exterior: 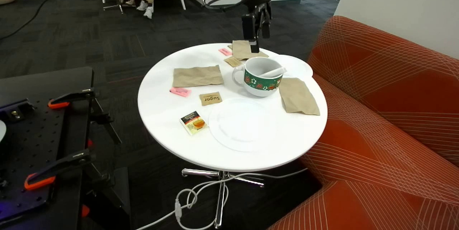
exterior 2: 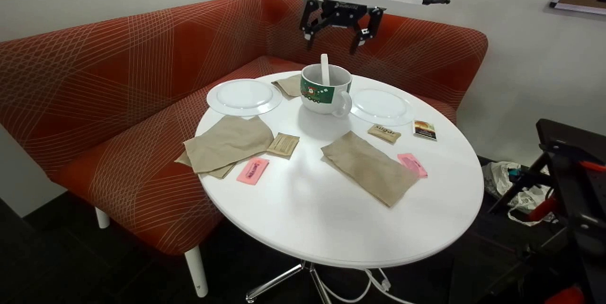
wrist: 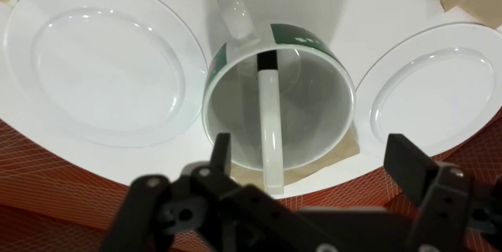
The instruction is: Pick up the pen from the mug cup and put it on the table.
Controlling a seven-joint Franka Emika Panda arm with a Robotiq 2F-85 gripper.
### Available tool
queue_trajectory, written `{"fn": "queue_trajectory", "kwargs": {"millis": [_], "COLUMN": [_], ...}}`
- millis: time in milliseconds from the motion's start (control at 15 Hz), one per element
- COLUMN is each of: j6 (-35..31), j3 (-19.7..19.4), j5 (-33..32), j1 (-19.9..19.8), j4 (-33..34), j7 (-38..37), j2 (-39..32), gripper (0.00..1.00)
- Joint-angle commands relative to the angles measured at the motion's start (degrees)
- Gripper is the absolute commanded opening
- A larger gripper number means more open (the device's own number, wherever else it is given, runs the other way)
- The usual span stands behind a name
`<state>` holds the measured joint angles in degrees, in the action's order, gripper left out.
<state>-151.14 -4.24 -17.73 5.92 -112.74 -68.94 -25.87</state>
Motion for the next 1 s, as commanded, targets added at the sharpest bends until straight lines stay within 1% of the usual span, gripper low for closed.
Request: {"fn": "queue_trajectory", "kwargs": {"millis": [0, 133, 200, 267, 467, 533, 667, 733, 800, 933], "j6": [2.8, 2.7, 2.9, 3.1, 3.5, 3.6, 4.0, 4.4, 4.8, 5.5], "j3": [-2.1, -2.8, -2.9, -2.7, -2.8, -2.8, -3.0, -3.3, -3.3, -3.5], "j5": [2.6, 3.1, 3.3, 3.8, 4.5, 4.8, 5.2, 5.1, 5.3, 5.4], "j1": [1.8, 2.1, 2.1, 1.8, 1.6, 1.6, 1.6, 1.9, 1.7, 1.7], "j4": [2.6, 2.4, 2.4, 2.3, 2.5, 2.7, 3.3, 3.8, 4.4, 5.9], "j7": [1.3, 1.3, 1.6, 2.2, 2.5, 2.7, 2.7, 2.3, 2.6, 2.5], "j2": [-1.9, -2.3, -2.5, -2.6, -3.4, -3.7, -4.5, -5.0, -5.6, -6.7], "gripper": [1.00, 1.00, 0.96, 0.86, 0.73, 0.73, 0.77, 0.74, 0.76, 0.73]}}
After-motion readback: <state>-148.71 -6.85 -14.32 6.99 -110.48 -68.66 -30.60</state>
